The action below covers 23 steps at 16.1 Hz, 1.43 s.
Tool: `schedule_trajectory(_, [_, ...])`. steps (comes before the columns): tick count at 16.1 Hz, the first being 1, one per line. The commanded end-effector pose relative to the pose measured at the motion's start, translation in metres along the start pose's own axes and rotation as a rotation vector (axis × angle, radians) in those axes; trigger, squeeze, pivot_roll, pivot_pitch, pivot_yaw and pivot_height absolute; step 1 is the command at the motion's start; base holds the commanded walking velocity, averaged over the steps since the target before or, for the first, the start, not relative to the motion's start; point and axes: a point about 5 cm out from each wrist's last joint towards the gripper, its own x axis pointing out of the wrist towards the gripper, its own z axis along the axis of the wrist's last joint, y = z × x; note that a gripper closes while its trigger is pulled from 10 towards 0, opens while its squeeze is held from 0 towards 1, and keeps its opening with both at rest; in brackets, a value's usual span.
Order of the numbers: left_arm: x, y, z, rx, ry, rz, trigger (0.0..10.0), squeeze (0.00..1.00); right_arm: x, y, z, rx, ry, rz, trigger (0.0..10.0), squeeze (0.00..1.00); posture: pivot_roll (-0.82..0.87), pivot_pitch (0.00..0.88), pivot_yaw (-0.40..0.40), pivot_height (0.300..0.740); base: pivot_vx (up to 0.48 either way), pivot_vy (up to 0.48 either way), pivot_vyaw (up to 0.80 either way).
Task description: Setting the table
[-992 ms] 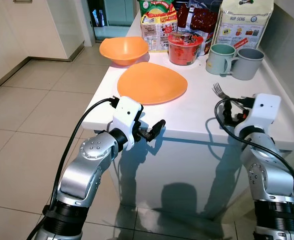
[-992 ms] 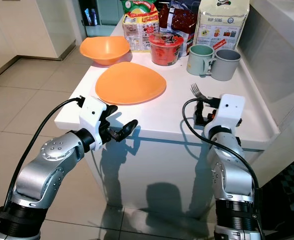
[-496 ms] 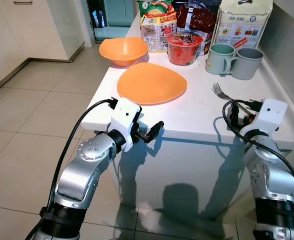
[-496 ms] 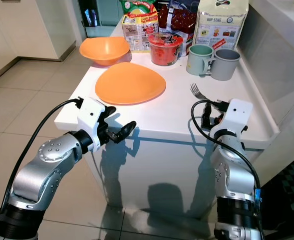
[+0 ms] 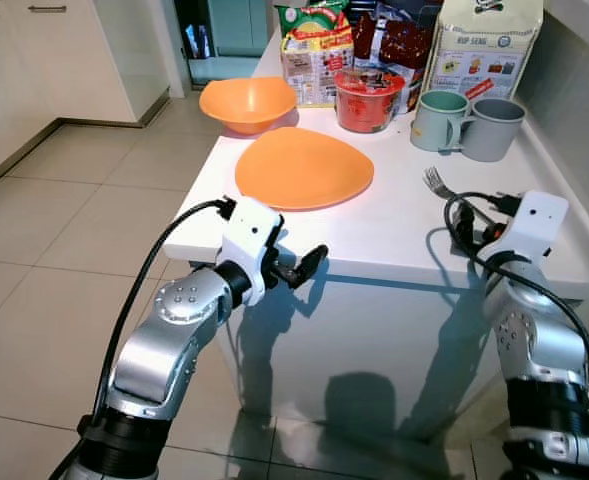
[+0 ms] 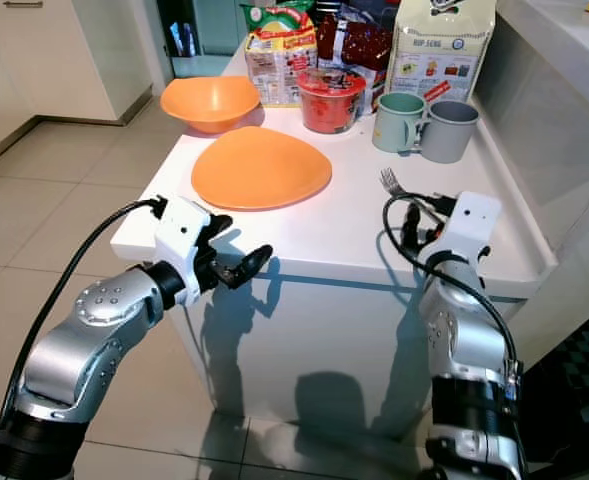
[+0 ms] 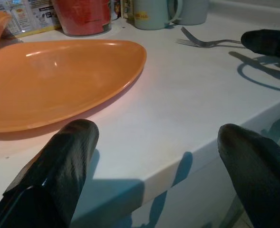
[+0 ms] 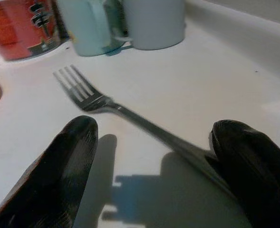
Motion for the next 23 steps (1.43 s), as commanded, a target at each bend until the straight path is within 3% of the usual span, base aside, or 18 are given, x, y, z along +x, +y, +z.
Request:
schedule_trajectory(1, [-0.001, 0.000, 0.004, 0.012, -0.004, -0.006, 10.0, 0.00, -0.007, 0.000, -0.042, 0.013, 0.201, 0.008, 10.0, 0.00, 0.05, 0.037, 0.047, 0.740, 0.000, 0.000, 0.00])
schedule_trajectory(6, [0.002, -0.001, 0.005, 0.013, -0.013, -0.009, 10.0, 0.00, -0.044, 0.011, -0.079, -0.034, 0.364, 0.125, 10.0, 0.00, 0.03, 0.033, 0.036, 0.740, 0.000, 0.000, 0.00])
schedule_trajectory(9, [0.003, -0.001, 0.006, 0.011, -0.021, -0.007, 10.0, 0.00, -0.056, 0.015, -0.084, -0.057, 0.390, 0.197, 10.0, 0.00, 0.03, 0.018, 0.025, 0.740, 0.000, 0.000, 0.00])
schedule_trajectory(11, [0.004, -0.001, 0.006, 0.008, -0.025, -0.003, 10.0, 0.00, -0.048, 0.017, -0.062, -0.113, 0.262, 0.216, 10.0, 0.00, 0.03, 0.006, 0.021, 0.740, 0.000, 0.000, 0.00])
schedule_trajectory(13, [0.007, 0.000, 0.007, 0.009, -0.029, 0.001, 10.0, 0.00, -0.028, 0.022, -0.020, -0.159, 0.037, 0.194, 10.0, 0.00, 0.03, 0.000, 0.018, 0.740, 0.000, 0.000, 0.00])
schedule_trajectory(14, [0.008, 0.001, 0.008, 0.011, -0.032, 0.003, 10.0, 0.00, -0.023, 0.022, -0.011, -0.167, -0.002, 0.181, 10.0, 0.00, 0.03, 0.000, 0.016, 0.740, 0.000, 0.000, 0.00])
schedule_trajectory(17, [0.009, 0.003, 0.009, 0.013, -0.039, 0.008, 10.0, 0.00, -0.003, 0.008, 0.004, -0.175, -0.044, 0.092, 10.0, 0.00, 0.04, 0.000, 0.019, 0.740, 0.000, 0.000, 0.00])
schedule_trajectory(23, [0.008, 0.001, 0.009, 0.006, -0.038, 0.006, 10.0, 0.00, 0.017, 0.002, 0.001, -0.221, -0.047, 0.040, 10.0, 0.00, 0.04, 0.008, 0.028, 0.740, 0.000, 0.000, 0.00])
